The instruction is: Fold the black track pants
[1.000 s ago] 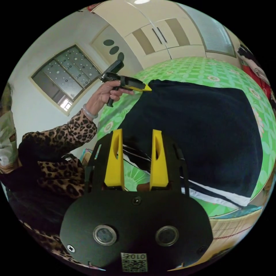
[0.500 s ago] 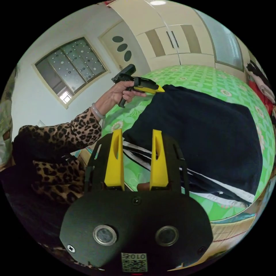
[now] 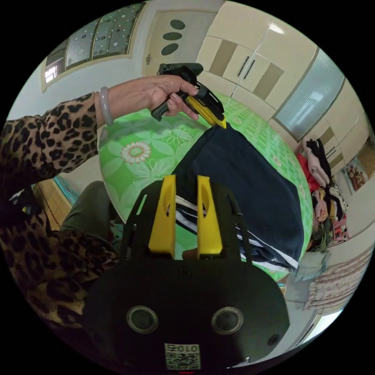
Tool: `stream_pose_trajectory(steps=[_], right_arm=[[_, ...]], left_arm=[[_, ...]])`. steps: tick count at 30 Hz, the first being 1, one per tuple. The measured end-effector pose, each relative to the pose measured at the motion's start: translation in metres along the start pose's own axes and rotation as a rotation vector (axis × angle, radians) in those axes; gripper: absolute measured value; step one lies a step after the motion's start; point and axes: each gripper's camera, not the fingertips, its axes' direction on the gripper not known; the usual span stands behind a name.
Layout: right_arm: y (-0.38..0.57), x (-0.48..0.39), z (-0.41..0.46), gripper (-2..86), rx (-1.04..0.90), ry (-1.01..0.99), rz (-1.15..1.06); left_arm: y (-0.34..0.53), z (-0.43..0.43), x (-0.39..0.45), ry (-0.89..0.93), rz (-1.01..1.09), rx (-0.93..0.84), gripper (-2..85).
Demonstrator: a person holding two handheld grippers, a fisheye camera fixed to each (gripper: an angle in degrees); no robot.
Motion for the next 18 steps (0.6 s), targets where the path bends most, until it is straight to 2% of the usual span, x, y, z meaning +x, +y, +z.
stream_pose_trajectory(steps=[5, 7, 12, 15, 16, 17, 18], right_arm=[[0.0, -0.002, -0.028, 4.6, 0.06, 0.137, 0.032], [-0.001, 0.01, -0.044, 4.3, 0.089, 0.13, 0.056], [-0.002, 0.048, -0.077, 4.1, 0.173, -0.131, 0.106], [-0.007, 0.055, -0.051, 4.5, 0.097, -0.202, 0.11], [-0.01, 0.058, -0.03, 4.8, 0.014, -0.241, 0.118], [-0.01, 0.064, -0.012, 5.3, -0.051, -0.287, 0.134], [-0.007, 0.069, -0.011, 5.6, -0.02, -0.311, 0.149]], left_arm=[[-0.002, 0.0, 0.003, 0.031, -0.01, -0.003, 0.3], [-0.004, -0.005, 0.015, 0.069, 0.007, 0.013, 0.3], [-0.009, -0.02, 0.048, -0.017, 0.082, 0.057, 0.2], [-0.008, -0.012, 0.023, -0.052, 0.032, 0.036, 0.2], [-0.008, -0.007, 0.015, -0.059, 0.005, 0.02, 0.2], [-0.008, 0.003, -0.001, -0.04, -0.045, -0.004, 0.2], [-0.007, 0.01, -0.013, 0.021, -0.072, -0.025, 0.3]])
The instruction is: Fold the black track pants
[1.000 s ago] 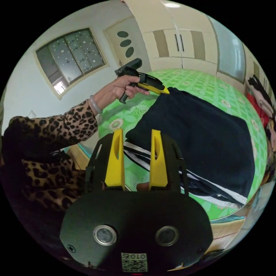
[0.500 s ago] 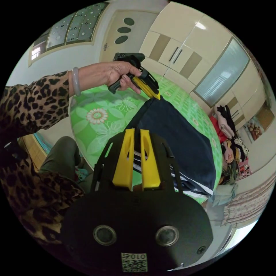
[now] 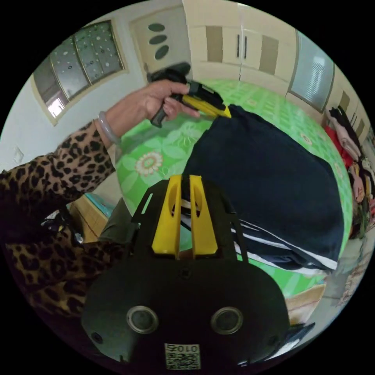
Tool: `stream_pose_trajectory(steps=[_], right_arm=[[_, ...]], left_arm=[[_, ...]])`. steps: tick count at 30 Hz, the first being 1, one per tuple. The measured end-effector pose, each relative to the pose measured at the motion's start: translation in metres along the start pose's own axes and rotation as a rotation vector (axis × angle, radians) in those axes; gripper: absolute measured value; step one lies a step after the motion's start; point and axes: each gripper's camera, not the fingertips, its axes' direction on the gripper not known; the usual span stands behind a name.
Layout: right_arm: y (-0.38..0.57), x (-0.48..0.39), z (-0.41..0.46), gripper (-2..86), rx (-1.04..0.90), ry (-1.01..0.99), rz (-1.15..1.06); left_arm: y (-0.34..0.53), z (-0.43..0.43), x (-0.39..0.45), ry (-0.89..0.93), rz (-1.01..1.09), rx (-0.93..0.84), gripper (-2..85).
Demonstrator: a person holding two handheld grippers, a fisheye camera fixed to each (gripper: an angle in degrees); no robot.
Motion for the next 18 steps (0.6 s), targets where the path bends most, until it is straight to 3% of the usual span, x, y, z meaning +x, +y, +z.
stream_pose_trajectory(steps=[3, 8, 10, 14, 18], right_arm=[[0.004, 0.03, -0.018, 7.3, 0.046, -0.172, -0.001], [0.005, 0.077, -0.043, 6.3, 0.082, -0.329, -0.002], [0.01, 0.099, -0.069, 4.6, 0.125, -0.317, 0.007], [0.07, 0.208, -0.162, 4.0, 0.382, -0.367, 0.238], [0.143, 0.313, -0.212, 13.2, 0.493, -0.494, 0.517]], left_arm=[[0.006, -0.011, -0.017, 0.157, -0.028, 0.074, 0.1], [0.034, -0.04, 0.0, 0.213, 0.013, 0.213, -0.1], [0.048, -0.027, 0.033, 0.251, 0.129, 0.18, -0.1], [0.069, 0.052, 0.092, 0.177, 0.279, -0.086, -0.2], [0.064, 0.117, 0.153, 0.061, 0.451, -0.254, -0.2]])
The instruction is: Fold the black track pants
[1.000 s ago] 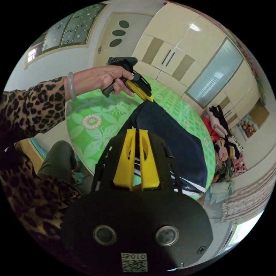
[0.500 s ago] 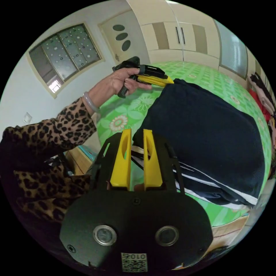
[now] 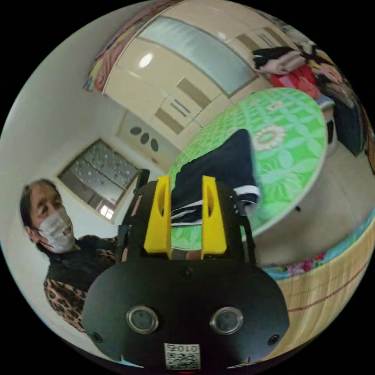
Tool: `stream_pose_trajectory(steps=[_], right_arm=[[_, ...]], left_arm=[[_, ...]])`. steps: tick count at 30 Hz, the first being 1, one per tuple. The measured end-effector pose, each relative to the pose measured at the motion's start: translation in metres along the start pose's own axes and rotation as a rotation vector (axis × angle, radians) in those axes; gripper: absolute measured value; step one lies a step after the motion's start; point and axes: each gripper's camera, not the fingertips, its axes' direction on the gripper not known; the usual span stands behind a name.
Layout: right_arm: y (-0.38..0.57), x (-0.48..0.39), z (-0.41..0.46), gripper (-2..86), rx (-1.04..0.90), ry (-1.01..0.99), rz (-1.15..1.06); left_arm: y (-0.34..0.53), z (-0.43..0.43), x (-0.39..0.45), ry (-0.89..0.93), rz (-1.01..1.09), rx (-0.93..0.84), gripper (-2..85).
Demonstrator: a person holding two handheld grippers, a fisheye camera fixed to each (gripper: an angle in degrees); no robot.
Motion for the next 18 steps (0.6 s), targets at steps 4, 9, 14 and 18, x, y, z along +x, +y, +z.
stream_pose_trajectory(steps=[4, 9, 14, 18], right_arm=[[-0.025, 0.055, -0.051, 16.0, -0.035, 0.037, 0.169], [-0.063, 0.095, -0.058, 16.5, -0.156, -0.092, 0.211], [-0.118, 0.11, -0.051, 16.0, -0.363, -0.033, 0.136], [-0.147, 0.124, -0.039, 15.3, -0.454, -0.183, 0.12]], left_arm=[[-0.059, 0.047, 0.044, -0.008, 0.147, -0.06, -0.2], [-0.099, 0.127, 0.011, -0.016, 0.026, -0.183, -0.2], [-0.098, 0.134, -0.009, 0.127, -0.038, -0.152, -0.2], [-0.101, 0.136, -0.011, 0.137, -0.037, -0.146, -0.2]])
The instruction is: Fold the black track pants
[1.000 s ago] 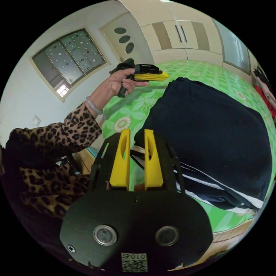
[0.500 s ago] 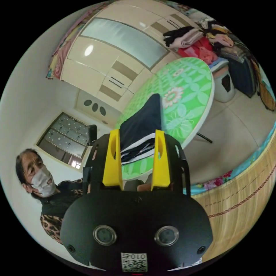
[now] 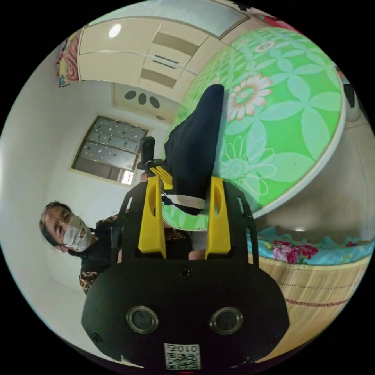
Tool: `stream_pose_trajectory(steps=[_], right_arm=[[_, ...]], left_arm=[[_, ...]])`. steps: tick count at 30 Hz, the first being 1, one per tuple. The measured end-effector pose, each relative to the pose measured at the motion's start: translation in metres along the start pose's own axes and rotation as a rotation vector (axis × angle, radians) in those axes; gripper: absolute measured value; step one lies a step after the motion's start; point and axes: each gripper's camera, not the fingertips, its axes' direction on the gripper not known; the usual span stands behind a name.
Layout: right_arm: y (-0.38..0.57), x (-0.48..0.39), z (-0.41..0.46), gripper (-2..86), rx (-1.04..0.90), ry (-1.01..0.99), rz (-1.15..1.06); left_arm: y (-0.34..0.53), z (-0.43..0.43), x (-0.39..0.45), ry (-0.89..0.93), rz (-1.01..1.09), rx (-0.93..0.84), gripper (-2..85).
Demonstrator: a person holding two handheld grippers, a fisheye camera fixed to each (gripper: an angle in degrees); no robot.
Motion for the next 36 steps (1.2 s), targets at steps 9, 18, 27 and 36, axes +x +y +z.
stream_pose_trajectory(steps=[9, 18, 27, 36], right_arm=[[-0.04, -0.007, 0.023, 12.7, -0.086, -0.096, 0.016], [-0.003, -0.044, 0.021, 9.3, -0.003, 0.059, 0.042], [0.071, -0.038, 0.036, 9.3, 0.069, -0.022, 0.026], [0.095, 0.002, 0.033, 9.4, 0.161, -0.064, 0.04]], left_arm=[[-0.001, 0.003, 0.004, -0.01, 0.039, -0.007, -0.1], [0.043, -0.048, -0.009, 0.056, -0.037, 0.201, 0.3], [0.113, -0.209, -0.032, -0.21, -0.231, 0.37, 8.5], [0.089, -0.206, -0.053, -0.248, -0.217, 0.195, 14.2]])
